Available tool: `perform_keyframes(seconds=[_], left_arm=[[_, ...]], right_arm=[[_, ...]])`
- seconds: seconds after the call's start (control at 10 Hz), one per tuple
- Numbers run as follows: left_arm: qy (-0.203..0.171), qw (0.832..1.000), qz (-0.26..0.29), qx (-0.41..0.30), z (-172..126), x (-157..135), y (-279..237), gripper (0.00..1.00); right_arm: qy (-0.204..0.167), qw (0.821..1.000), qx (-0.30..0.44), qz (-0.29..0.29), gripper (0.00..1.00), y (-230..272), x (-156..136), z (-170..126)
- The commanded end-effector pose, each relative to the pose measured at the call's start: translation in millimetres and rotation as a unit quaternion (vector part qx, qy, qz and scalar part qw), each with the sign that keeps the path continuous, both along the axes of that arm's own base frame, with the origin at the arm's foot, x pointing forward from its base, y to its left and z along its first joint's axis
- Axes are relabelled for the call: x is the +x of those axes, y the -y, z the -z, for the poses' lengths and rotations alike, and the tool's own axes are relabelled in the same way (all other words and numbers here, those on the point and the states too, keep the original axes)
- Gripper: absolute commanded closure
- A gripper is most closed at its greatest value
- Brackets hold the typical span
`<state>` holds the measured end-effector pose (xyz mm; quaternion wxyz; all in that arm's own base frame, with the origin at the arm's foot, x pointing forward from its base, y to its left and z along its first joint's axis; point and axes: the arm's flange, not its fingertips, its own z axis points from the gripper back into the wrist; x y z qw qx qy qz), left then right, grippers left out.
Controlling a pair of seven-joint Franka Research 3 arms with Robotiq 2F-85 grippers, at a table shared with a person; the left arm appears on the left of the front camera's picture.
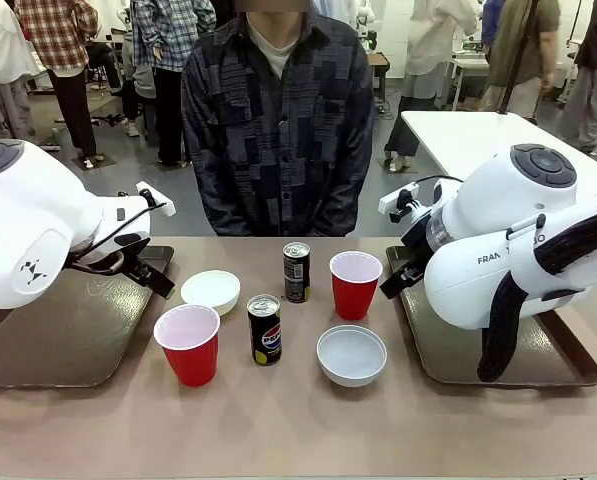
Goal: Prepare tableware on both trays.
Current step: Pick up a Picnic Bowl from the table and place it on a Handle tray.
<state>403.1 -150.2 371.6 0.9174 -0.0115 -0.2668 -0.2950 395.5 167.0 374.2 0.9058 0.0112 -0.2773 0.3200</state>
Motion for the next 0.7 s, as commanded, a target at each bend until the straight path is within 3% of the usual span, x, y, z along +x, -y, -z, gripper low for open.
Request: perform_keyframes(seconds=[0.0, 0.5, 0.6], left_arm=[[0.000, 1.000, 0.000, 0.000, 0, 0, 0, 0.00], [0.000, 1.000, 0.000, 0.000, 0, 0, 0, 0.00], [0.000, 1.000, 0.002, 0.012, -24, -25, -9, 0.00]], right_arm=[[0.000, 1.000, 0.000, 0.000, 0.00, 0, 0, 0], [0.000, 1.000, 0.000, 0.000, 0.00, 0, 0, 0], [0.000, 1.000, -0.019, 0.004, 0.00, 1, -34, -20]])
